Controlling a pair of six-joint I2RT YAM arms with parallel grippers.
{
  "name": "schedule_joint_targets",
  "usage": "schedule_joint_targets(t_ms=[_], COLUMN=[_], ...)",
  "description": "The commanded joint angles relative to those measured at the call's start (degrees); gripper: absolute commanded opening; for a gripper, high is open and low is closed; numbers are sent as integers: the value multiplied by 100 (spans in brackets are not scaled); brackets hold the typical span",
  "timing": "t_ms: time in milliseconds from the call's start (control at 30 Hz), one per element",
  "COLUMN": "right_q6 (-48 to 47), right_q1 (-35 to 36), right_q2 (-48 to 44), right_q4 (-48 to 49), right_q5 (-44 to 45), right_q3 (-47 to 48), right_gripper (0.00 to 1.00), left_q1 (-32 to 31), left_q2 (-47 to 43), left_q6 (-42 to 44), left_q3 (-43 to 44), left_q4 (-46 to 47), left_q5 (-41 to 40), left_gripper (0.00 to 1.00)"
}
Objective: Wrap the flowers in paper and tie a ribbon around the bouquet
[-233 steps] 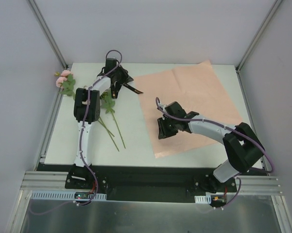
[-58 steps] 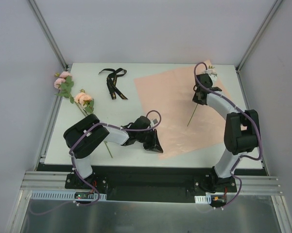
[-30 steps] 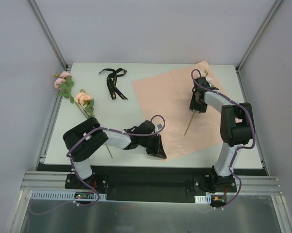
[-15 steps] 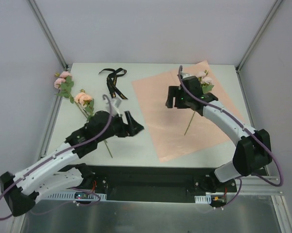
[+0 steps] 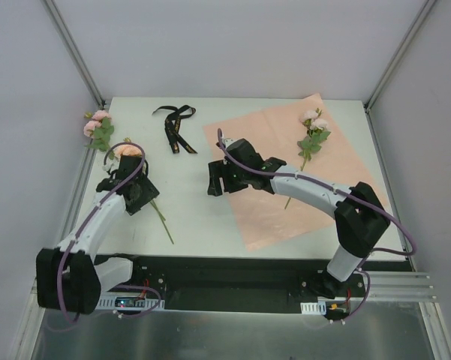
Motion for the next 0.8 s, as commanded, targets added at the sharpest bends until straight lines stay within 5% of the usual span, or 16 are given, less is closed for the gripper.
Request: schedule_joint_targets(t_ms=[0,133,767], right_q6=[-2,-248,-635], right_q1=[-8,0,-184], right_q2=[-447,-791,-1406], right_q4=[255,211,272], right_q5=[136,497,717], right_q3=[-151,-581,-1224], right_gripper=[73,74,74], left_q1=[48,57,-31], left_q2=[838,1602,3247], left_q6=[108,169,-77], left_q3=[460,653,1295], left_q4=[314,509,711], left_q5=[-474,-405,-888], left_gripper=[58,38,32])
